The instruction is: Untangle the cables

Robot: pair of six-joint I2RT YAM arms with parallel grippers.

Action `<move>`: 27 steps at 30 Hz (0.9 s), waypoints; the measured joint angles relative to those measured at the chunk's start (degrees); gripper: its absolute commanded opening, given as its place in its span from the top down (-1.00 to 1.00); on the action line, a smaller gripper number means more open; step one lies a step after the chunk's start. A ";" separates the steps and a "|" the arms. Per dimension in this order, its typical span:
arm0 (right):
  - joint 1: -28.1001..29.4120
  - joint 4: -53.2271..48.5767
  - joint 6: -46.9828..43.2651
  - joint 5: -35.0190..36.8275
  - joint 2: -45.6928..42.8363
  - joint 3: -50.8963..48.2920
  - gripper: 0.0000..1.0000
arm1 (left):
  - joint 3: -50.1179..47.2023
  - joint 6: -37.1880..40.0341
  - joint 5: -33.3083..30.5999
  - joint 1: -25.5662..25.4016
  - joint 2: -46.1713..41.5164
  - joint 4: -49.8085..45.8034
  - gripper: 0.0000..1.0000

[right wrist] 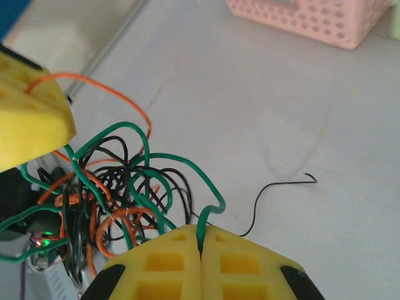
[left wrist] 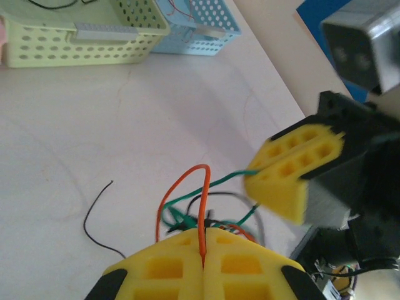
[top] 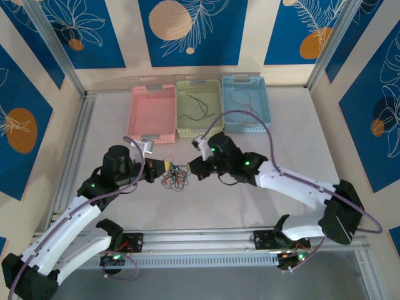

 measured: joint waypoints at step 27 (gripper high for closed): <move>-42.93 2.12 22.62 -19.63 -21.16 -15.47 1.00 | -3.69 -1.11 -11.23 -0.02 -6.34 -5.66 1.00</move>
